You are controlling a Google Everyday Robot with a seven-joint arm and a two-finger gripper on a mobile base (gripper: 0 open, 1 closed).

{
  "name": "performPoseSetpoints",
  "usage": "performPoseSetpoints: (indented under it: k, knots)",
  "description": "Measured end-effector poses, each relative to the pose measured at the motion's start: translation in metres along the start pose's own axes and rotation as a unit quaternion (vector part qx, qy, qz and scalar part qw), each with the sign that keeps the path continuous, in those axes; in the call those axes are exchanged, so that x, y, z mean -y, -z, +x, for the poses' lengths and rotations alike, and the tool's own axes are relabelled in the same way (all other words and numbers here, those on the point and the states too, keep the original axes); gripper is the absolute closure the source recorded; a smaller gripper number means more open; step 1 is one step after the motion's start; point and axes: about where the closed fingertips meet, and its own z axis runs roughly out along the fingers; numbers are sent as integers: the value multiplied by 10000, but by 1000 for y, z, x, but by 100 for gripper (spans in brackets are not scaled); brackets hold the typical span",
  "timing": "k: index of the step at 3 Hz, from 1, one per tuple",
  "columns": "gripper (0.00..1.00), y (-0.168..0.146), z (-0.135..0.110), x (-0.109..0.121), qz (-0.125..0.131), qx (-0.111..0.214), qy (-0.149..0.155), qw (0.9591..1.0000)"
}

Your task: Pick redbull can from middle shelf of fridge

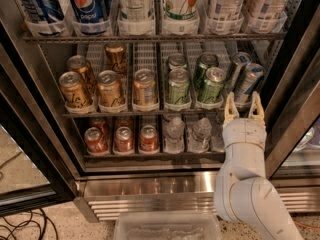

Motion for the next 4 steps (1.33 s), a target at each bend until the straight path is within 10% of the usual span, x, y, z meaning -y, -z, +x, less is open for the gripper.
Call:
performPoseSetpoints:
  k: [4]
  knots:
    - [41, -19, -1, 3, 323, -120, -244, 9991]
